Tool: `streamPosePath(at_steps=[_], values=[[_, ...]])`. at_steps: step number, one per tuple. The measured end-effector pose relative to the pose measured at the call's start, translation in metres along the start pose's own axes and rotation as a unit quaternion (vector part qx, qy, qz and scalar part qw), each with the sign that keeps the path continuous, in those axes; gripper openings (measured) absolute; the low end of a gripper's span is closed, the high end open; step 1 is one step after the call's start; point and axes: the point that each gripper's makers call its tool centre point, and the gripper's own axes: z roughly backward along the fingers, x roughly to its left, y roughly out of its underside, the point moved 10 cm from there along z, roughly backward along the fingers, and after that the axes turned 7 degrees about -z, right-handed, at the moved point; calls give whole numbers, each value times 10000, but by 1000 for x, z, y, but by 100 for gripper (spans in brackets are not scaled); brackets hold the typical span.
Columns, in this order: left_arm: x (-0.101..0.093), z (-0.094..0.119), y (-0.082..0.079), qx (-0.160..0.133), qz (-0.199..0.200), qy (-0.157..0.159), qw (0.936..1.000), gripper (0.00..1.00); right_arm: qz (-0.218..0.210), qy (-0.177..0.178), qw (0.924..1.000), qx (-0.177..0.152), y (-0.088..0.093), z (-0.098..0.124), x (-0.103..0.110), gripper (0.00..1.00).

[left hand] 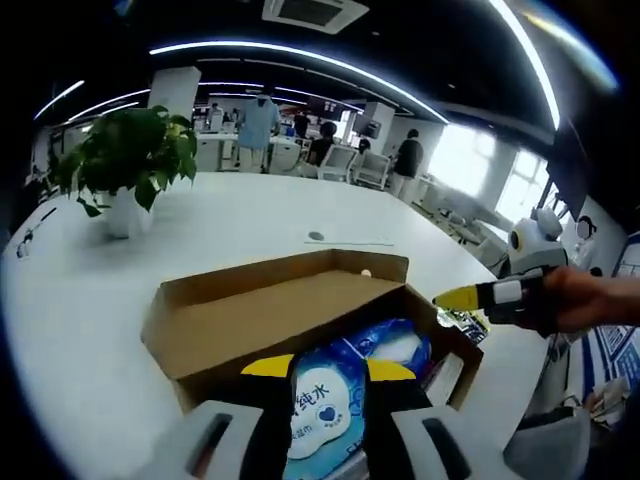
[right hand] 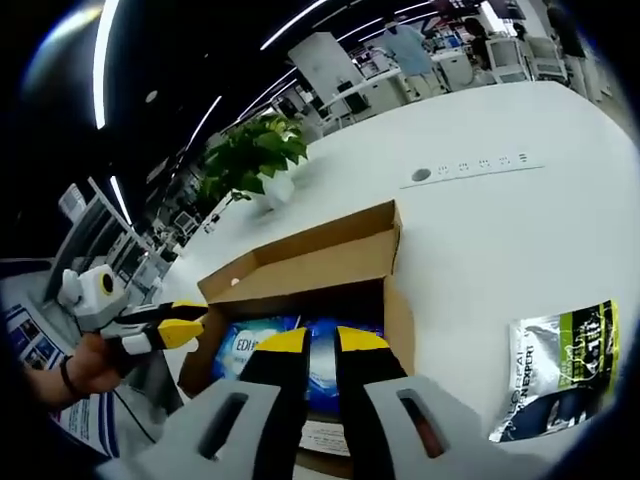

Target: Operate the shoe box by opening the lid, removing the specified soft item, and placing it in the target area until the item is outside and the box remains undamaged.

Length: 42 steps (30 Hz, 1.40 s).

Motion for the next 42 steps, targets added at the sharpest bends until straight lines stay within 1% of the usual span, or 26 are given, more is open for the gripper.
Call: streamPosePath(at_steps=[5,9,15,20,25,30,32,36,42], values=[[4,8,10,10,40,-58,10000,25,55,-28,10000,77,4,-4,3,8],[6,12,14,12,-49,-132,9999,25,93,-39,9999,118,8,-5,8,8],[10,23,17,-113,30,-186,9998,25,182,-63,9996,219,14,-8,14,8],[8,30,20,-189,68,-231,9995,25,256,-80,9992,292,18,-9,18,8],[7,34,23,-197,41,-274,9994,25,290,-85,9989,368,21,-12,20,8],[8,39,25,-237,120,-292,9992,25,303,-115,9986,414,24,-17,25,8],[8,42,26,-256,136,-296,9991,25,319,-149,9984,443,25,-22,29,8],[3,47,29,-249,39,-317,9992,25,372,-181,9979,498,29,-31,35,8],[-2,55,34,-292,150,-293,9990,25,424,-177,9971,605,37,-49,39,10]])
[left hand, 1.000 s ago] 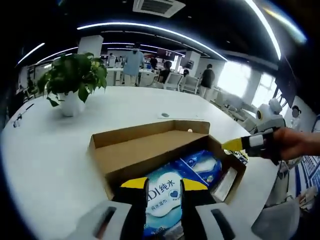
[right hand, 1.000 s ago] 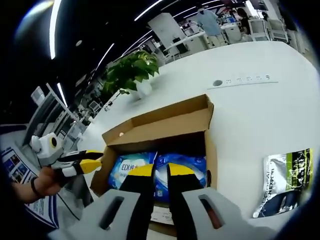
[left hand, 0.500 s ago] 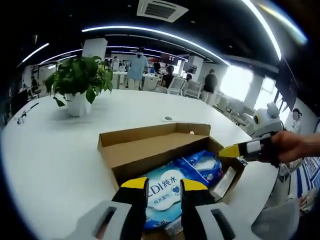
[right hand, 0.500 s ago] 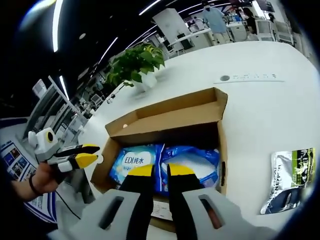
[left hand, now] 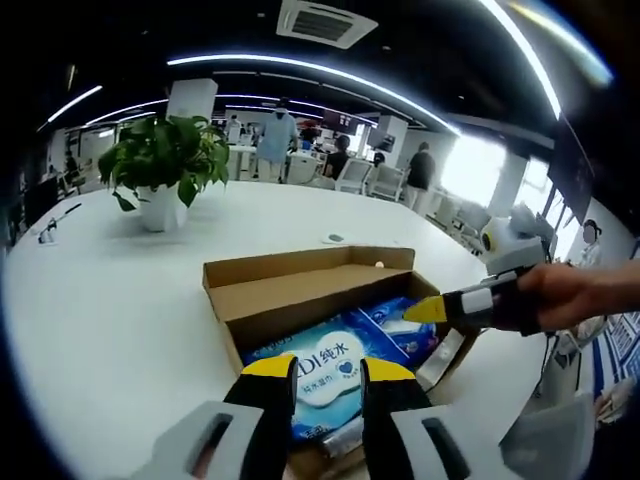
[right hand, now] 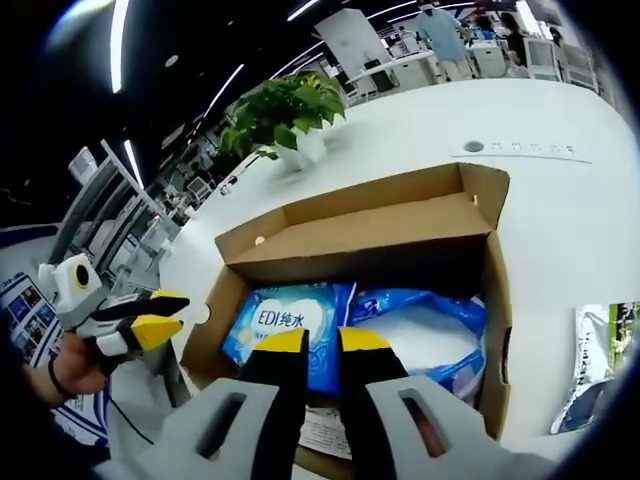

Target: Operate the shoe box by opening the lid, removing the specified soft item, and placing it in the target area until the item is outside and the box remains undamaged.

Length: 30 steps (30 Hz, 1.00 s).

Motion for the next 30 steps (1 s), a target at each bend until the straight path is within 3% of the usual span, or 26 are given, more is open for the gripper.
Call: streamPosePath(at_steps=[8,17,30], values=[[0,9,5,-26,91,-21,10000,25,123,55,9998,-133,-6,-21,5,15],[9,16,2,-61,55,-96,9999,25,213,307,9993,38,-4,-38,-5,21],[9,16,5,-44,101,-101,9999,25,142,290,9990,314,1,-49,-2,10]])
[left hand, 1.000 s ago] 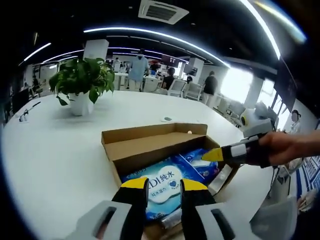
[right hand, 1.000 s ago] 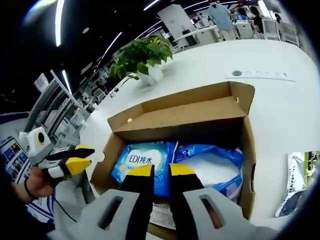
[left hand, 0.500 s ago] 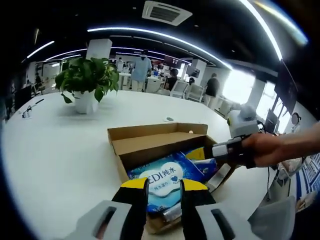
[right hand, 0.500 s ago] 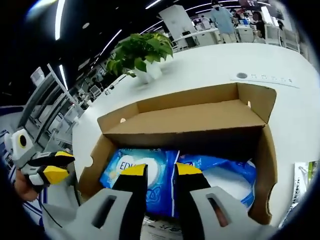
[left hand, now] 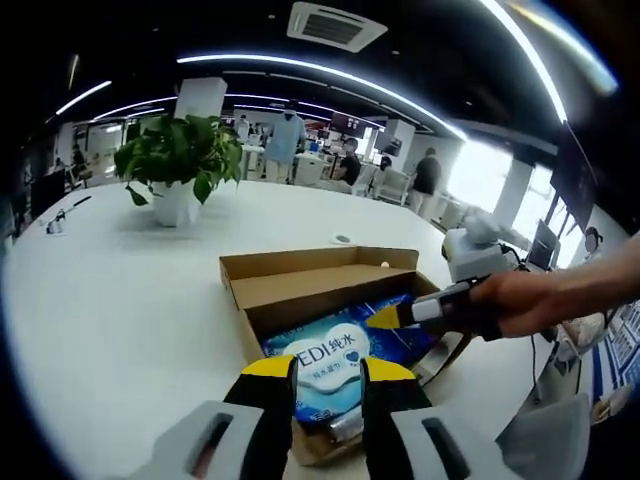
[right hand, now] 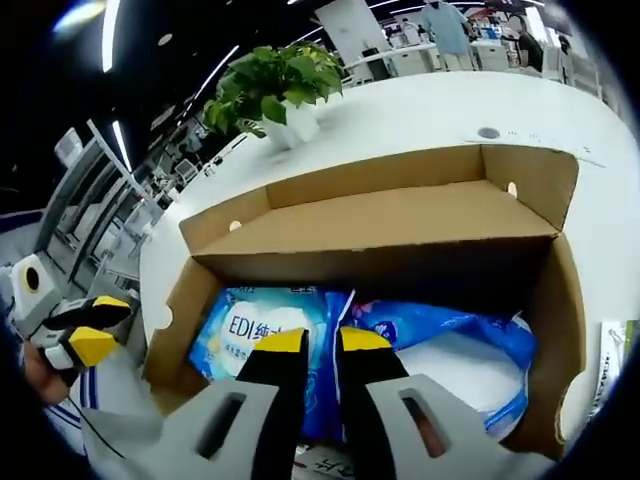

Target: Operate the shoe box by opening the lid, removing the specified soft item, and placing it in the target area until the item is outside and the box remains undamaged.

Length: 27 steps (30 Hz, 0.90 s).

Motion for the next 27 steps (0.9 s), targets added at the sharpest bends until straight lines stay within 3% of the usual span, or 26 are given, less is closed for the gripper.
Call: streamPosePath(at_steps=[5,12,20,27], values=[[-1,-3,1,34,15,17,10000,25,87,152,9998,51,1,0,0,1],[-3,-5,0,29,24,34,10000,25,239,119,9996,80,3,8,7,0],[-4,-4,2,33,73,55,10000,25,266,31,9996,-114,4,26,22,0],[-4,-5,4,48,140,62,9999,25,96,72,9998,-186,9,37,25,0]])
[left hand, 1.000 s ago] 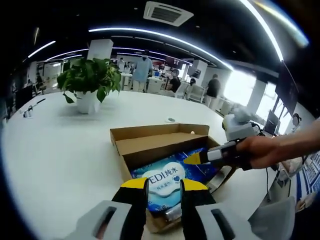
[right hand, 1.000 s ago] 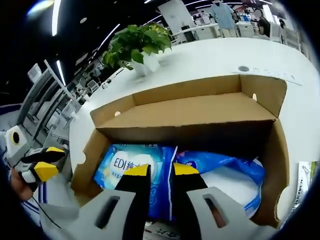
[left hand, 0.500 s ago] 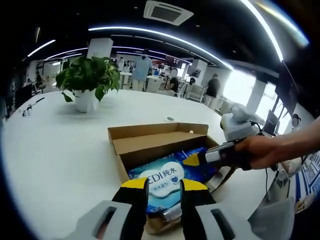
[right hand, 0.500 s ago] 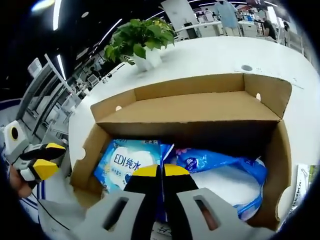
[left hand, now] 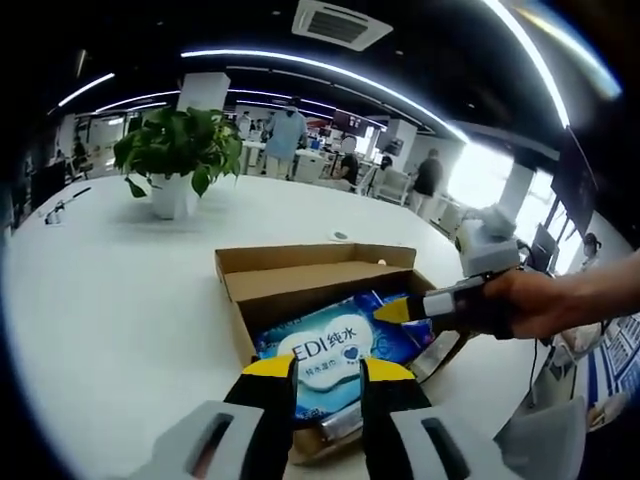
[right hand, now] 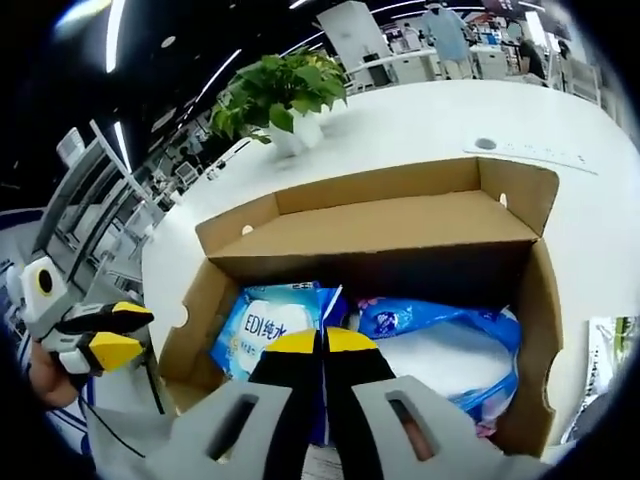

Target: Operate the shoe box by opening the lid, removing the specified soft item, and placing it in the target area until the item is outside and the box remains undamaged.

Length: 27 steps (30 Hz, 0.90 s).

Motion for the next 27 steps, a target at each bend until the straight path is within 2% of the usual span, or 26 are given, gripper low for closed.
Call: streamPosePath(at_steps=[7,17,27], values=[[0,-3,-2,12,17,41,10000,25,-70,-53,9999,-87,-1,6,2,0],[-2,-11,-4,71,17,156,9999,25,-95,-112,9996,-260,-8,8,-8,0],[-5,-22,-5,205,-13,281,9994,25,-180,-78,9989,-437,-13,28,-13,0]])
